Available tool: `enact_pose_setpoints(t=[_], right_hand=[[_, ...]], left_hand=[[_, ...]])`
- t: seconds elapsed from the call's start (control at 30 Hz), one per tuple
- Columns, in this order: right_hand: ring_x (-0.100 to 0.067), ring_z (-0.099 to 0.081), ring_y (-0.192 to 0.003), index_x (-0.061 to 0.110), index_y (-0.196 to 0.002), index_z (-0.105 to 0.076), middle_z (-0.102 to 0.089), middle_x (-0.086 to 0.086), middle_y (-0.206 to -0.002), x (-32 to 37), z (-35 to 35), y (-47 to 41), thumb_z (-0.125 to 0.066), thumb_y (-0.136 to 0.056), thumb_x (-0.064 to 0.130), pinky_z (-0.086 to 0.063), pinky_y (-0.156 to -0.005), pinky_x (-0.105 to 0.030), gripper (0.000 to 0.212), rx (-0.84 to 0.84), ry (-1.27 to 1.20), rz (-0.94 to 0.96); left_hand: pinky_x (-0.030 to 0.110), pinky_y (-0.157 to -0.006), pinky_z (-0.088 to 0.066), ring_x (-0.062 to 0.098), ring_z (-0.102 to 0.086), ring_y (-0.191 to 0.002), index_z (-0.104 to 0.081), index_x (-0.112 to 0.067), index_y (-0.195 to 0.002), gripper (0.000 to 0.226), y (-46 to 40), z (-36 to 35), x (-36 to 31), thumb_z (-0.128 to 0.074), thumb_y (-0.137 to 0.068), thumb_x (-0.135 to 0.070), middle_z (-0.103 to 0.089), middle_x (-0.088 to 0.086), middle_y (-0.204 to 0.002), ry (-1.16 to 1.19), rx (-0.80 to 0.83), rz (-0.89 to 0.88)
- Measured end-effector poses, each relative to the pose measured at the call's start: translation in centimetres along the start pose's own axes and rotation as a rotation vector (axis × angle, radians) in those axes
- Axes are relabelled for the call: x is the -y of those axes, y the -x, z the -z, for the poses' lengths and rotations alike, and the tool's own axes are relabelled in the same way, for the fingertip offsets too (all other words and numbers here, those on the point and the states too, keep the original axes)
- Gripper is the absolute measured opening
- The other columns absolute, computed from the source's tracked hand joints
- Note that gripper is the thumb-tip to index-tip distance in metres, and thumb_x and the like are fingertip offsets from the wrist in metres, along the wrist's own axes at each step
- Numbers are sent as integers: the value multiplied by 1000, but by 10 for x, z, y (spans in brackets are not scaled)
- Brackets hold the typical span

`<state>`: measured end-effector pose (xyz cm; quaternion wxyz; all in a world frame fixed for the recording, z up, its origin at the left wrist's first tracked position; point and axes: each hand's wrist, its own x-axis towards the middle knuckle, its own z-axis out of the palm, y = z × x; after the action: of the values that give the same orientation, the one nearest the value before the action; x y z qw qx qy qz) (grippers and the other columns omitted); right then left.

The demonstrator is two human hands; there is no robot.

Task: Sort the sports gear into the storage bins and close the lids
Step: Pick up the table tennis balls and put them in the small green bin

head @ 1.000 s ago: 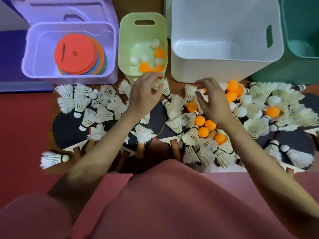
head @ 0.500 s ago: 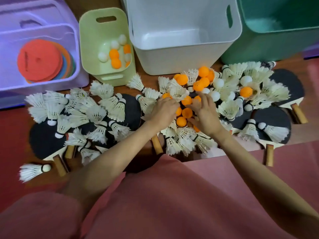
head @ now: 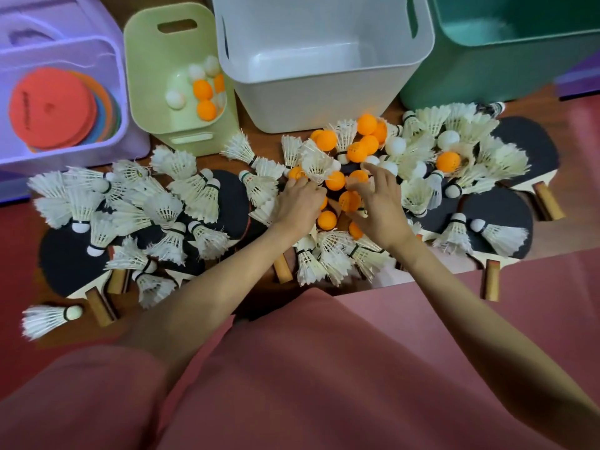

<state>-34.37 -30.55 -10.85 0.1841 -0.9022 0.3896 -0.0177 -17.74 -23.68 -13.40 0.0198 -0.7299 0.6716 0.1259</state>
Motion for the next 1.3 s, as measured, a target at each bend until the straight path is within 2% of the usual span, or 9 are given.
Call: enact_pose_setpoints(t=[0.1, 0.3, 0.43, 0.57, 0.8, 0.9, 1.03, 1.17, 1.3], right_hand=[[-42, -36, -128, 7, -115, -60, -40, -23, -139, 0, 4, 2, -78, -75, 19, -35, -98, -52, 46, -38, -53, 4], [-35, -47, -118, 3, -132, -47, -50, -17, -130, 21, 15, -8, -57, -93, 19, -40, -98, -47, 43, -175, -226, 17], [-34, -49, -116, 0, -136, -43, -51, -19, -128, 56, 17, -32, -52, -96, 18, -41, -96, -42, 45, -181, -261, 113], [-35, -50, -116, -2, -134, -44, -52, -20, -128, 107, 22, -73, -47, -96, 22, -41, -98, -43, 45, -189, -261, 235], [-38, -51, -110, 0, -137, -43, -52, -20, -127, 185, 29, -155, -50, -94, 19, -43, -91, -46, 47, -216, -185, 373], [-38, -49, -113, 0, -139, -39, -49, -20, -131, 196, 27, -170, -53, -94, 20, -41, -94, -45, 50, -170, -108, 380], [-34, -52, -110, 2, -133, -45, -51, -18, -126, 185, 27, -158, -55, -92, 19, -44, -93, -42, 46, -172, -169, 368], [-32, -54, -108, 2, -131, -46, -50, -17, -124, 146, 32, -124, -57, -91, 13, -49, -88, -41, 43, -116, -219, 306], [-29, -56, -104, 3, -129, -47, -50, -14, -124, 92, 34, -82, -58, -92, 8, -45, -84, -31, 39, -91, -185, 202]], left_hand=[[37, -94, -33, 27, -50, -111, -63, -12, -113, 23, 1, -3, 3, -59, -90, -15, -62, 6, -115, 50, -40, -10], [38, -85, -46, 26, -58, -104, -67, -14, -114, 35, 28, 24, 27, -73, -80, -19, -67, 5, -111, 455, -296, -9], [34, -88, -48, 21, -62, -98, -68, -10, -114, 37, 49, 64, 69, -75, -80, -23, -68, 6, -109, 572, -567, 159], [33, -77, -50, 21, -61, -85, -68, -14, -111, 34, 55, 99, 136, -71, -80, -26, -67, 4, -103, 550, -816, 384], [32, -80, -40, 28, -59, -96, -67, -9, -115, 38, 54, 117, 213, -72, -79, -20, -67, 10, -106, 470, -666, 522], [33, -83, -42, 32, -60, -96, -66, -7, -117, 38, 53, 115, 222, -70, -80, -15, -67, 12, -109, 481, -648, 518], [36, -82, -46, 30, -60, -92, -66, -9, -117, 33, 57, 111, 215, -64, -85, -14, -66, 10, -109, 502, -655, 490], [40, -78, -52, 24, -61, -90, -68, -10, -109, 26, 62, 106, 187, -57, -86, -16, -66, 6, -103, 557, -697, 317], [35, -82, -53, 20, -63, -92, -68, -9, -111, 25, 67, 99, 135, -60, -88, -16, -67, 5, -105, 598, -563, 129]])
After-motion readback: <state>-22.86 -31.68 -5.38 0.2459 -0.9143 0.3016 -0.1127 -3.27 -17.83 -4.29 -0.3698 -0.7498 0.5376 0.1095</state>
